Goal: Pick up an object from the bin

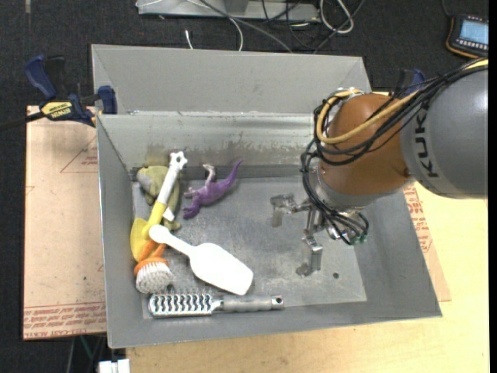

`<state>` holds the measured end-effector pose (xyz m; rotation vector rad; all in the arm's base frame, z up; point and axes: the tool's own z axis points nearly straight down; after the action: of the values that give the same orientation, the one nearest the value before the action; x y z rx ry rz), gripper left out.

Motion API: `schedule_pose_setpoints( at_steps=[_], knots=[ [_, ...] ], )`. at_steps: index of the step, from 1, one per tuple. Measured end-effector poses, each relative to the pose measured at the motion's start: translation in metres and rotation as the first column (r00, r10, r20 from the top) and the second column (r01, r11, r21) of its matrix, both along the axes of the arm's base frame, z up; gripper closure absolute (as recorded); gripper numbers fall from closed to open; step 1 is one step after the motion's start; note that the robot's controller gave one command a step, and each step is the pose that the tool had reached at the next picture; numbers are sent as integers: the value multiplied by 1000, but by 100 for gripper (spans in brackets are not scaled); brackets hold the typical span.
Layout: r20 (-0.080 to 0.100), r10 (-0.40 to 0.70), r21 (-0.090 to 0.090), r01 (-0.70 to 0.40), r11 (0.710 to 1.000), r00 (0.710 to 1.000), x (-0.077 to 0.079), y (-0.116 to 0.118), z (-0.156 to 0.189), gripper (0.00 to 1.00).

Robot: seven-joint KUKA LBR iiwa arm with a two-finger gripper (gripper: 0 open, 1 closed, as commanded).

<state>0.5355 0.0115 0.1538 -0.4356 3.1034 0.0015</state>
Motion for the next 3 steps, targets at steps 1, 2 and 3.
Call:
schedule_pose_setpoints(
  at_steps=[1, 2, 3],
  knots=[
    [15, 218, -3, -218, 976, 976, -39, 24, 14, 0],
    [-3, 105, -2, -105, 994, 994, -15, 109, -80, 0],
    [6, 156, -3, -156, 988, 988, -20, 116, -64, 0]
  ],
)
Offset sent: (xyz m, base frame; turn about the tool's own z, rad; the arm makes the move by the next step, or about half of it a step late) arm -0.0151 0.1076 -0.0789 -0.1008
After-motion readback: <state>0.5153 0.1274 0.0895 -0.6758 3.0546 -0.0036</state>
